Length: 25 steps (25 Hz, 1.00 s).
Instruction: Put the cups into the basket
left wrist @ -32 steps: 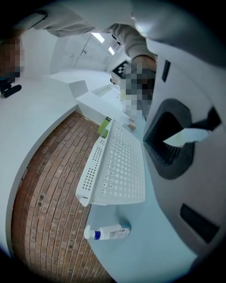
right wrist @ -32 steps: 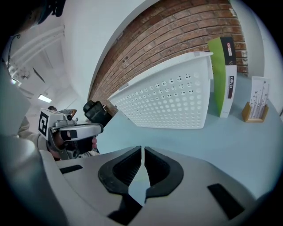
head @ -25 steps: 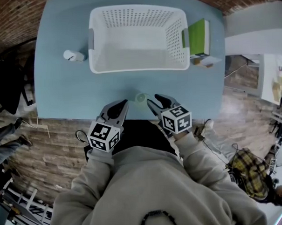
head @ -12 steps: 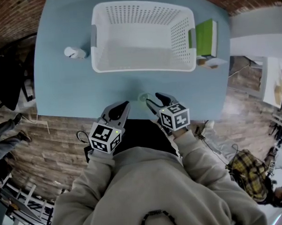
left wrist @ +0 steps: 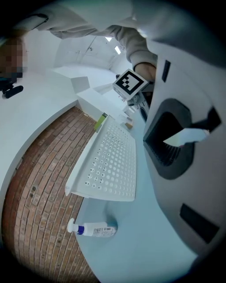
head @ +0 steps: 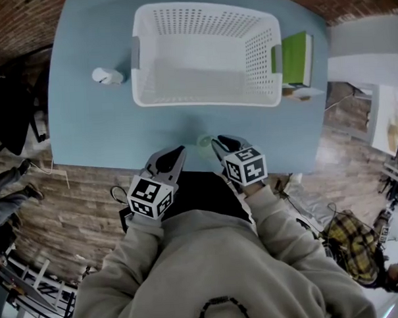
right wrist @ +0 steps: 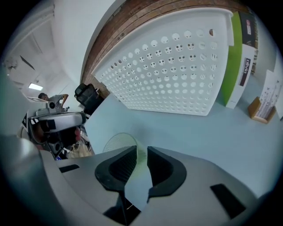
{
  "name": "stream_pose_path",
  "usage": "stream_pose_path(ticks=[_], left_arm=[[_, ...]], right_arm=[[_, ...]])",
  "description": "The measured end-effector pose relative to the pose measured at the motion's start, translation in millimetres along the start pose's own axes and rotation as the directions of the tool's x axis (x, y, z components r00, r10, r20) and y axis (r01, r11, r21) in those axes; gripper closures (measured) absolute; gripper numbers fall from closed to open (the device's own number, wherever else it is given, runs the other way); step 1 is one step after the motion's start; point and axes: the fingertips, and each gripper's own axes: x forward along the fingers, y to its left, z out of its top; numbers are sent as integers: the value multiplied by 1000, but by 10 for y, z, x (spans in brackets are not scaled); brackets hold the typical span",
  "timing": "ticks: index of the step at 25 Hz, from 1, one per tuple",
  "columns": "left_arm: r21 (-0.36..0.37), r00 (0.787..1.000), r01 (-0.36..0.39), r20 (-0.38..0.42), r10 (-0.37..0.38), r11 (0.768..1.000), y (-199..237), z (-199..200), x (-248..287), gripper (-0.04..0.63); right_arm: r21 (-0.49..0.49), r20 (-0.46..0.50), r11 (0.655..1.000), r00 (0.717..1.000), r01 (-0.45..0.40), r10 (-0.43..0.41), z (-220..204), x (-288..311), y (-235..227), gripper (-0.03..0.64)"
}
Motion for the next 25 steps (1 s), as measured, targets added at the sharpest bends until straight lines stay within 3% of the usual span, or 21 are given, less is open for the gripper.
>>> stream_pose_path(ticks=[6, 25], left_arm=[[17, 1000, -1, -14, 2, 1000, 22, -21, 19, 597], [22, 1000, 7, -10, -6, 1000, 41, -12, 26, 597]], right_arm=[[-63, -32, 996, 998, 59, -61, 3, 38, -78, 583], [-93, 3, 994, 998, 65, -65, 112, -60, -39, 586]])
